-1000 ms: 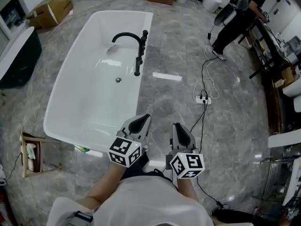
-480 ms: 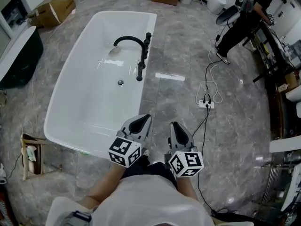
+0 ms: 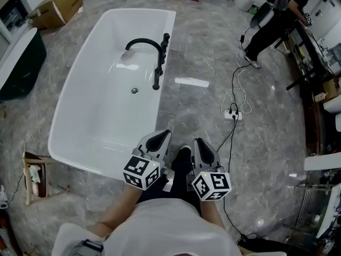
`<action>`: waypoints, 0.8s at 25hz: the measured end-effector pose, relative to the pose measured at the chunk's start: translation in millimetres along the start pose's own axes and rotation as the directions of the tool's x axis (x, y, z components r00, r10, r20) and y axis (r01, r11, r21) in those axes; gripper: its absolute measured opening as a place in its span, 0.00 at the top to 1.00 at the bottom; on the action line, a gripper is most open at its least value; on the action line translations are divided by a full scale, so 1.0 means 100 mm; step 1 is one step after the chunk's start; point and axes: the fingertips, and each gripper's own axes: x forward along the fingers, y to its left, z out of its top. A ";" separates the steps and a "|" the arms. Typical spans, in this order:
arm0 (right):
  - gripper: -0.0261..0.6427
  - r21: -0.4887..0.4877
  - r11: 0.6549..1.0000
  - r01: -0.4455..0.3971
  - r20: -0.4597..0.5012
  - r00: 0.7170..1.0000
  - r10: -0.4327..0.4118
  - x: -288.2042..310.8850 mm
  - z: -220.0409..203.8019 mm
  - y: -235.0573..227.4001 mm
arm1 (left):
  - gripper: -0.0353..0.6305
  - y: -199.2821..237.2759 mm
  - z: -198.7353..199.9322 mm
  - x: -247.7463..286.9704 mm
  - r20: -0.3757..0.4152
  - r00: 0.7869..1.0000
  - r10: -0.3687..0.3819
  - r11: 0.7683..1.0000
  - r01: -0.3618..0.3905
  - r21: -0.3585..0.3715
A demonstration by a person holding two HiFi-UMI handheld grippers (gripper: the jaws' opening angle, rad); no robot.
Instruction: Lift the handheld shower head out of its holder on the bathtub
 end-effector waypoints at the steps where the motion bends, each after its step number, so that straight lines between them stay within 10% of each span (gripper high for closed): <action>1: 0.88 -0.003 1.000 -0.004 0.001 1.000 0.004 0.02 0.01 -0.01 | 0.93 0.02 0.00 0.01 0.001 1.000 0.008 1.000 -0.008 -0.004; 20: 0.88 -0.030 0.981 -0.193 -0.076 0.979 0.190 1.33 0.50 -0.49 | 0.93 0.78 0.37 0.97 0.038 0.977 0.210 0.975 -0.207 -0.086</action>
